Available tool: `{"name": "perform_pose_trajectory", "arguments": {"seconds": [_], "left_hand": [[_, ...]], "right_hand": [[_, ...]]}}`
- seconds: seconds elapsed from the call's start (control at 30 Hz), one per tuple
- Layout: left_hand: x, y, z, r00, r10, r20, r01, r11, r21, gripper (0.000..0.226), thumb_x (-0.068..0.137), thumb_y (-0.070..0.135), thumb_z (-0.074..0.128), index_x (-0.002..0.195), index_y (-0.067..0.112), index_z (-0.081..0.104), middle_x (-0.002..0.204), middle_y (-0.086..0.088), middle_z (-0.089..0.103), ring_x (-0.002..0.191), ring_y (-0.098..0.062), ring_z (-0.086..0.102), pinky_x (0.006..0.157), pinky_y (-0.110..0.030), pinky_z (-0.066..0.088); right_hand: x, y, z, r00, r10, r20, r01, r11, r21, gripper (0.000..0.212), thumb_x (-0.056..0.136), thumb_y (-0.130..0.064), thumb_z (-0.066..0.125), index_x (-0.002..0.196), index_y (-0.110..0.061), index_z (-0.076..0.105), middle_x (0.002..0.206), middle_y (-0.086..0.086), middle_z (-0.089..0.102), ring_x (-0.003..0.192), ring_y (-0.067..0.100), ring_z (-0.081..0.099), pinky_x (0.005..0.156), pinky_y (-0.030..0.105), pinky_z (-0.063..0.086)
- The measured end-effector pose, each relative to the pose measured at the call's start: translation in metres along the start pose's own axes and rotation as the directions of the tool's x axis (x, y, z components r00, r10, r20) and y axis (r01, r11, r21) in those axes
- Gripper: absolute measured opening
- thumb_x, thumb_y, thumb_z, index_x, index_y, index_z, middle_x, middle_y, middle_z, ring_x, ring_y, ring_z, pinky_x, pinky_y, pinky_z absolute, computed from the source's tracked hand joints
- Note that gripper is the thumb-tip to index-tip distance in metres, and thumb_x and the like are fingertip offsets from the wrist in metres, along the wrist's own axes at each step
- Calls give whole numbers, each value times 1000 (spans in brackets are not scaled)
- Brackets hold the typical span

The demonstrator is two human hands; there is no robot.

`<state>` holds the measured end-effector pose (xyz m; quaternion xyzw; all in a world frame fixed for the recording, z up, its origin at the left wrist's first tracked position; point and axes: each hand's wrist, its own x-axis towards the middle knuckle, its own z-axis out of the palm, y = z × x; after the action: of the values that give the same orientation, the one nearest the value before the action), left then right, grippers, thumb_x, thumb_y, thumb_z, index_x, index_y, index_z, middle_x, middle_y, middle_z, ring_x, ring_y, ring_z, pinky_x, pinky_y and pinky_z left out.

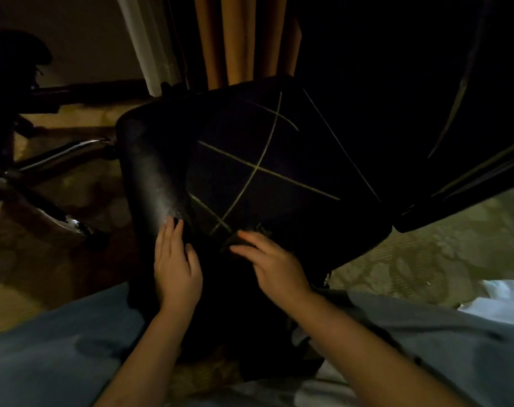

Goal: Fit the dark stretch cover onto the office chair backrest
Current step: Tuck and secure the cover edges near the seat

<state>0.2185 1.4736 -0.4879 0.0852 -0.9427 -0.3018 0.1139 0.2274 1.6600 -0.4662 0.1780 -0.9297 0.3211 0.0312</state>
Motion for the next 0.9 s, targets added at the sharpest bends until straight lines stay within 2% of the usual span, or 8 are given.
{"name": "perform_pose_trajectory", "arguments": {"seconds": [0.1,0.23,0.33,0.4,0.53,0.7,0.83,0.9], "left_hand": [[1,1,0,1000,-7,5,7,1000,-5,47,94,2,46,141,2,42,151,-10,35,142,-22,25,115,-14,7],[0,3,0,1000,-5,-12,5,1000,-17,47,93,2,45,140,2,43,150,-11,37,141,-21,26,114,-11,4],[-1,3,1,1000,-11,-26,11,1000,-18,50,91,11,39,140,3,44,150,-10,38,141,-21,28,116,-14,7],[-2,3,2,999,-27,-32,26,999,-19,51,90,12,37,140,4,44,150,-8,37,141,-21,29,116,-16,8],[0,1,1,999,-7,-36,6,999,-36,52,87,11,34,137,2,48,146,-9,43,138,-23,35,116,-17,12],[8,-6,-11,999,4,-41,-6,998,-61,45,85,-9,47,127,1,57,135,-10,55,124,-29,51,107,-30,33],[6,-5,-10,999,-2,-32,1,1000,-14,46,91,-2,50,137,4,49,146,-9,43,135,-26,37,113,-25,21],[6,-6,-6,995,-82,-61,80,996,-35,47,95,7,48,141,5,42,153,-10,31,142,-24,25,116,-26,16]], "right_hand": [[16,56,-34,975,183,-124,-191,980,-63,46,82,4,43,117,-16,67,135,7,55,122,21,53,104,19,33],[26,126,-91,774,528,-350,-571,821,-23,36,93,-1,48,125,-12,61,142,9,47,128,28,46,102,23,30],[31,127,-92,683,619,-388,-662,749,29,35,95,-3,47,127,-11,59,144,8,45,130,29,44,101,24,31],[39,99,-70,735,577,-355,-615,788,7,39,92,3,47,126,-10,61,144,9,45,129,27,46,103,22,30],[42,5,11,964,245,-104,-249,968,-30,46,85,4,41,121,-12,65,139,12,51,127,29,50,106,37,39],[43,-32,31,990,-15,138,4,997,79,51,84,4,42,126,-17,62,143,6,48,133,25,43,109,36,36],[67,40,-20,974,224,-17,-224,974,-32,53,85,11,43,128,-15,60,145,9,44,133,25,43,113,30,30],[74,79,-49,882,428,-197,-441,897,-30,44,91,5,44,130,-12,58,146,11,42,132,28,43,109,27,28]]}}
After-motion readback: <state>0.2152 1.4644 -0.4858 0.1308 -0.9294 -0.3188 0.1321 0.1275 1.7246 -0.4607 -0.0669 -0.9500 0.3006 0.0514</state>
